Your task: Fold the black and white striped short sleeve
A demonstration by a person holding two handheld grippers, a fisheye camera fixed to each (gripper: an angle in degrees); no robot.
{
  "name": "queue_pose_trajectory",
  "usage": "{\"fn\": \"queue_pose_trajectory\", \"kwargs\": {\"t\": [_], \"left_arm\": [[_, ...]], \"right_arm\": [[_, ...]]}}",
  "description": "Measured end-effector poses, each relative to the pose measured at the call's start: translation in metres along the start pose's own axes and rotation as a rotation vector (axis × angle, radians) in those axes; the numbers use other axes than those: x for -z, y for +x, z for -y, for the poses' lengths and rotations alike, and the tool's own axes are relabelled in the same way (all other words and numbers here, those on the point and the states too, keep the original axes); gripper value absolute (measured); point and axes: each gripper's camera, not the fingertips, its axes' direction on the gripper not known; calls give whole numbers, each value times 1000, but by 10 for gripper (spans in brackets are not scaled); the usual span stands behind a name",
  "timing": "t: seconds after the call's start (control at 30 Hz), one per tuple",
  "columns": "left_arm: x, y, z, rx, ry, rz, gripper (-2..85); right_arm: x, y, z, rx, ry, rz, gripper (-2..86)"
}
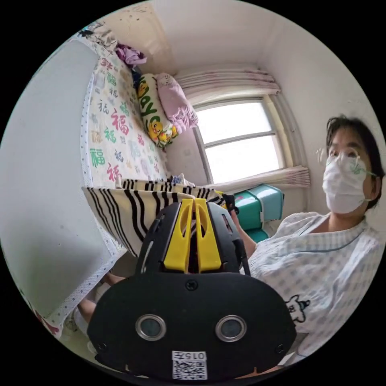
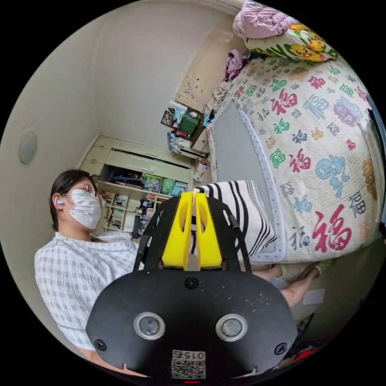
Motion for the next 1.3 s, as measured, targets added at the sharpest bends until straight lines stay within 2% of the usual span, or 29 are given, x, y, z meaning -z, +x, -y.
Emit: {"fn": "queue_pose_trajectory", "kwargs": {"t": [0.07, 0.17, 0.23, 0.3, 0.4, 0.5, 0.53, 0.57, 0.6, 0.63, 0.7, 0.83, 0.93, 1.0, 1.13, 1.3], "left_arm": [[60, -2, 13, 59, 106, -3, -9], [159, -1, 39, 110, 290, 98, -9], [212, 8, 59, 116, 404, 167, -9], [270, 36, 85, 39, 546, 136, -9], [306, 107, 114, -171, 602, 234, -9], [328, 163, 120, -293, 669, 240, -9], [330, 171, 119, -296, 669, 259, -9], [330, 180, 116, -277, 642, 364, -9], [328, 182, 109, -320, 616, 366, -9], [328, 179, 103, -316, 610, 346, -9], [333, 158, 73, -298, 629, 189, -9], [330, 111, 12, -181, 577, 145, -9], [305, 55, -50, 50, 501, 174, -9], [282, 8, -100, 276, 456, 247, -9], [246, -43, -153, 539, 374, 364, -9], [190, -62, -190, 792, 71, 579, -6]], "right_arm": [[-19, 4, 13, -40, 34, 72, -1], [-48, 13, 57, -120, 127, 226, -2], [-61, 2, 94, -105, 173, 238, -2], [-70, -36, 148, 19, 204, 155, -2], [-81, -103, 199, 197, 223, 106, -2], [-87, -168, 224, 353, 242, 52, -3], [-89, -178, 227, 377, 233, 29, -3], [-91, -194, 225, 431, 250, 15, -3], [-89, -201, 220, 455, 283, 52, -3], [-87, -201, 217, 458, 286, 74, -3], [-88, -188, 202, 433, 231, 72, -3], [-95, -130, 162, 286, 100, 20, -3], [-107, -55, 119, 58, 20, -111, -3], [-118, 14, 87, -180, -40, -184, -3], [-134, 88, 52, -429, -119, -346, -3], [-159, 130, 32, -644, -204, -478, -3]]}}
